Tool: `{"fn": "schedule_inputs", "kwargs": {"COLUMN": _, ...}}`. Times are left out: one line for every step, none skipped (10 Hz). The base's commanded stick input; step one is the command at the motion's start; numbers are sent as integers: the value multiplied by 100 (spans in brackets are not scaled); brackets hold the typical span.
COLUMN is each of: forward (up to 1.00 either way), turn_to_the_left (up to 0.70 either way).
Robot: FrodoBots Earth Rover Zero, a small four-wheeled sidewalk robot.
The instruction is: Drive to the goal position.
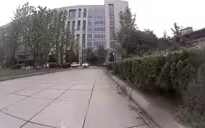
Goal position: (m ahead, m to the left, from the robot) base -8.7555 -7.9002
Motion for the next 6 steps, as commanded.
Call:
{"fn": "schedule_inputs", "kwargs": {"forward": 0, "turn_to_the_left": 70}}
{"fn": "schedule_inputs", "kwargs": {"forward": 0, "turn_to_the_left": 70}}
{"fn": "schedule_inputs", "kwargs": {"forward": 0, "turn_to_the_left": 70}}
{"fn": "schedule_inputs", "kwargs": {"forward": 0, "turn_to_the_left": 70}}
{"fn": "schedule_inputs", "kwargs": {"forward": 0, "turn_to_the_left": 70}}
{"fn": "schedule_inputs", "kwargs": {"forward": 0, "turn_to_the_left": 70}}
